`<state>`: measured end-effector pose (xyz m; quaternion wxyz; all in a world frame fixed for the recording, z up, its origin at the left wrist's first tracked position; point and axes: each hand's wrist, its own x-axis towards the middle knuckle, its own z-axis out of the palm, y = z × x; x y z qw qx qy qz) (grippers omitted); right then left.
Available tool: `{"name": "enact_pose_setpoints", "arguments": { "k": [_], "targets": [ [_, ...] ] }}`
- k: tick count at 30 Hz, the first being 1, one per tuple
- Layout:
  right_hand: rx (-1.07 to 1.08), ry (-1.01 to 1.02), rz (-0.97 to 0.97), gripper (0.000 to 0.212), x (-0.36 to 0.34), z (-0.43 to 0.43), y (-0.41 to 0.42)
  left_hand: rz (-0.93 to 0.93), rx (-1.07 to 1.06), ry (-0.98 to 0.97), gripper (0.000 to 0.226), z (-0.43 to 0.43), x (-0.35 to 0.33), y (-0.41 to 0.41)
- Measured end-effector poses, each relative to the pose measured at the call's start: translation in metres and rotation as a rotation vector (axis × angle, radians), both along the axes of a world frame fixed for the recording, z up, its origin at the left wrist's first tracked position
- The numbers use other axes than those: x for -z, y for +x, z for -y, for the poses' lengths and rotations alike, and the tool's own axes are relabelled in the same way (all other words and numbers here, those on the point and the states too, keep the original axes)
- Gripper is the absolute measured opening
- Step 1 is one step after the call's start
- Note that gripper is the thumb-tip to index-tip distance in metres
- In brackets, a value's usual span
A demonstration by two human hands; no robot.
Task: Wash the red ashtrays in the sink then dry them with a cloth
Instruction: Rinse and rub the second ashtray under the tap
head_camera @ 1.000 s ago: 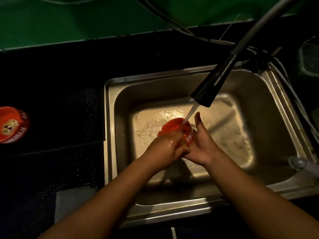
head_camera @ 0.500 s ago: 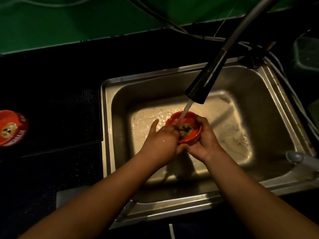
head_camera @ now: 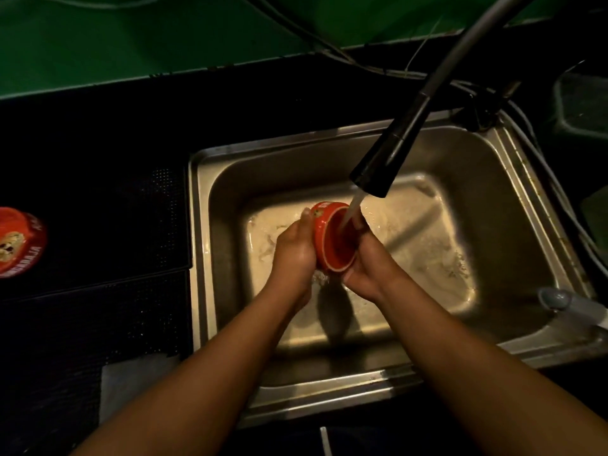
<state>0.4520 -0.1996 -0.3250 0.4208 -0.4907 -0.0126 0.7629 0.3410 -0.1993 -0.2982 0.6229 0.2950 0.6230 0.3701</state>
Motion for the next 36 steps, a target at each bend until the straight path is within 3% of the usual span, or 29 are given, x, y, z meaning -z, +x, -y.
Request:
{"name": "enact_pose_setpoints", "arguments": {
  "k": [3, 7, 12, 14, 18, 22, 26, 28, 30, 32, 36],
  "targets": [
    [-0.003, 0.008, 0.113, 0.034, -0.005, 0.002, 0.000, 0.113, -0.204, -0.253, 0.047, -0.014, 0.005, -0.009],
    [-0.090, 0.188, 0.462, 0.018, -0.020, 0.004, -0.004, 0.136, -0.132, -0.317, 0.048, -0.018, 0.016, -0.017],
    [-0.478, 0.714, 1.167, 0.037, -0.019, 0.035, 0.012, 0.231, 0.069, -0.404, 0.057, -0.007, 0.019, -0.011],
    [-0.576, 0.741, 1.290, 0.045, -0.001, 0.049, 0.021, 0.209, 0.119, -0.421, 0.053, 0.008, 0.019, -0.009],
    [-0.330, 0.182, 0.915, 0.046, 0.011, 0.070, 0.013, -0.060, 0.322, -0.333, 0.048, 0.033, 0.027, -0.031],
    [-0.267, 0.081, 0.714, 0.036, 0.014, 0.086, -0.015, -0.228, 0.330, -0.194, 0.039, 0.048, 0.027, -0.073],
    [-0.132, 0.174, 0.393, 0.046, -0.007, 0.084, -0.058, -0.136, 0.300, -0.125, 0.044, 0.062, 0.013, -0.108],
    [-0.147, 0.267, 0.328, 0.032, -0.024, 0.074, -0.083, 0.011, 0.180, -0.109, 0.039, 0.065, -0.001, -0.125],
    [-0.187, 0.336, 0.311, 0.029, -0.038, 0.061, -0.110, 0.163, -0.008, -0.083, 0.029, 0.064, -0.015, -0.148],
    [-0.301, 0.392, 0.331, 0.040, -0.048, 0.050, -0.138, 0.268, -0.144, -0.051, 0.021, 0.064, -0.027, -0.178],
    [-0.638, 0.459, 0.517, 0.046, -0.054, 0.030, -0.194, 0.224, -0.231, 0.038, 0.013, 0.072, -0.043, -0.245]
  ]
}}
